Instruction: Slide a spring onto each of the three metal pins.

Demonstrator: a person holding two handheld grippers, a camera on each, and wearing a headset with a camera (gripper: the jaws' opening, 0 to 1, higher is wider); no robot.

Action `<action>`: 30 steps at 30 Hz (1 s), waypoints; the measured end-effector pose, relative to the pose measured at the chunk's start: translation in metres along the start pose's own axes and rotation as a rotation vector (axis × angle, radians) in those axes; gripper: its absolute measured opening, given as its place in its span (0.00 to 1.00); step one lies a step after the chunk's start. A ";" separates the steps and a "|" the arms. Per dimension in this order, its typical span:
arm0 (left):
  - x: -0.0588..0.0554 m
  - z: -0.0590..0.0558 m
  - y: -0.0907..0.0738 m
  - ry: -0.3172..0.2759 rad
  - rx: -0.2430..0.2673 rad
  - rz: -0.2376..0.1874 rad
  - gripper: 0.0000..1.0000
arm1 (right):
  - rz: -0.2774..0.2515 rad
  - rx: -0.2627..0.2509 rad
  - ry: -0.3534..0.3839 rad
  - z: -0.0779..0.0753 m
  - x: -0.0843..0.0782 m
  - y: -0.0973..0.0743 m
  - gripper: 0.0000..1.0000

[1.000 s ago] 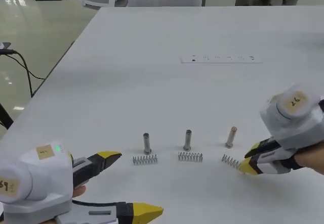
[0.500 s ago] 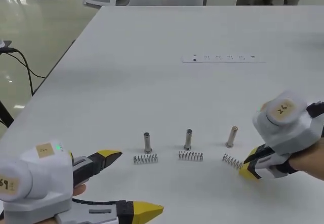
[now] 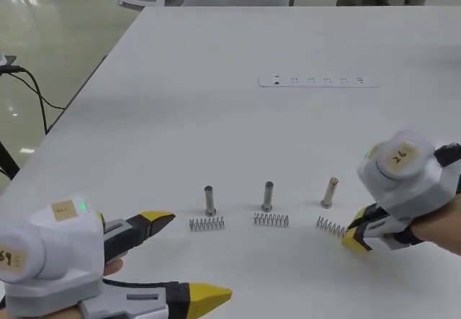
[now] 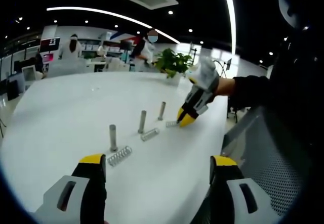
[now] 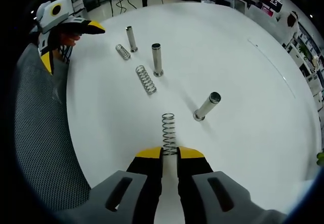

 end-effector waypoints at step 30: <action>0.019 -0.016 0.024 0.153 -0.176 0.079 0.69 | 0.003 0.078 -0.157 0.031 0.038 -0.014 0.07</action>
Point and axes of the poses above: the centre of the closed fingertips' face, and the gripper's own axes: y roughly forward along the fingers, z roughly to its left, x roughly out of its top, the point moved 5 cm from there along -y, roughly backward along the fingers, and after that the axes turned 13 degrees about x, right-handed, at the moved point
